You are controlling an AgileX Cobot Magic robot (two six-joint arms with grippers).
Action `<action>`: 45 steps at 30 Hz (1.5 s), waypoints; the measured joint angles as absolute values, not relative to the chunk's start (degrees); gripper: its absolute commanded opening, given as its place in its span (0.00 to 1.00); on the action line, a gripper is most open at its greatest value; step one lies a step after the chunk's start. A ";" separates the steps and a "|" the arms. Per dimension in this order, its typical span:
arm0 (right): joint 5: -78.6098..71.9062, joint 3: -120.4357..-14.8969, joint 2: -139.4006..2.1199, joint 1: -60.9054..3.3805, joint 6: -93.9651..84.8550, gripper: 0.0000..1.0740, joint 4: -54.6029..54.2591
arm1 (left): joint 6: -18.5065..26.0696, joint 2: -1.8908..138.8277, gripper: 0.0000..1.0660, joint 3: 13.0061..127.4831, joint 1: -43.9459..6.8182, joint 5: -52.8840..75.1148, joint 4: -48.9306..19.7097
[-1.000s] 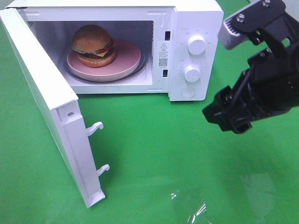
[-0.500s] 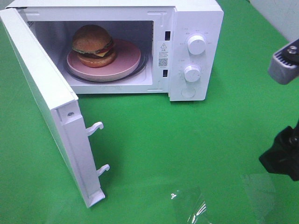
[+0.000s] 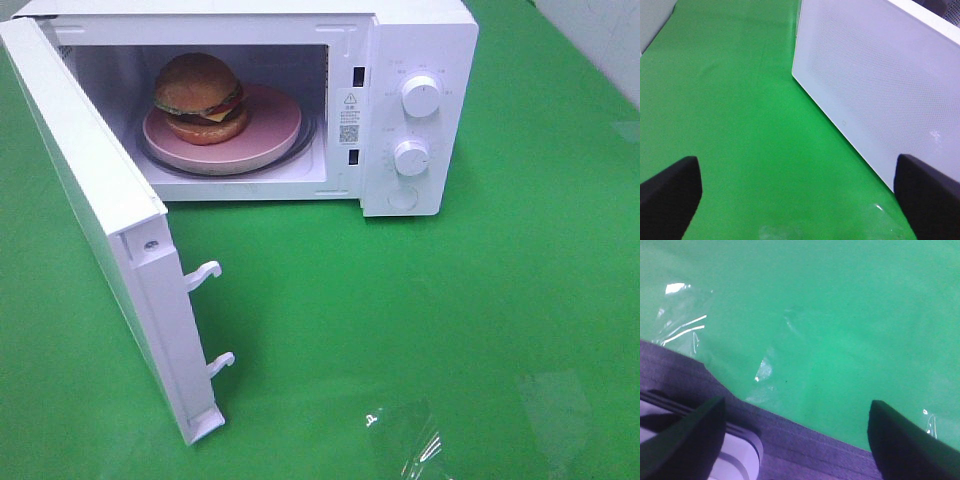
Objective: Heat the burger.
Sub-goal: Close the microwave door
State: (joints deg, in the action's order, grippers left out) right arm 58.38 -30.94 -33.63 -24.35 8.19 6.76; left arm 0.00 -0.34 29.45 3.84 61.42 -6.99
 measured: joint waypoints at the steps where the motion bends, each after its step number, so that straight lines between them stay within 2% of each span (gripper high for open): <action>1: 58.38 -30.94 -33.63 -24.35 8.19 0.71 6.76 | 0.00 -0.34 0.91 29.45 3.84 61.42 -6.99; 6: 57.18 -29.28 -23.61 -16.79 8.19 0.71 5.04 | 0.00 -0.34 0.91 29.45 3.84 61.42 -6.99; 13: 55.52 -28.30 -13.24 -11.34 8.19 0.71 4.53 | 0.00 -0.34 0.91 29.45 3.84 61.42 -6.99; 21: 55.52 -28.30 -5.27 -9.68 8.19 0.71 4.30 | 0.00 -0.34 0.91 29.45 3.84 61.42 -6.99; 25: 55.58 -28.30 0.00 -6.47 8.19 0.71 4.30 | 0.00 -0.34 0.91 29.45 3.84 61.42 -6.99; 45: 55.58 -28.30 0.23 -6.02 8.19 0.71 4.30 | 0.00 -0.34 0.91 29.45 3.84 61.42 -6.99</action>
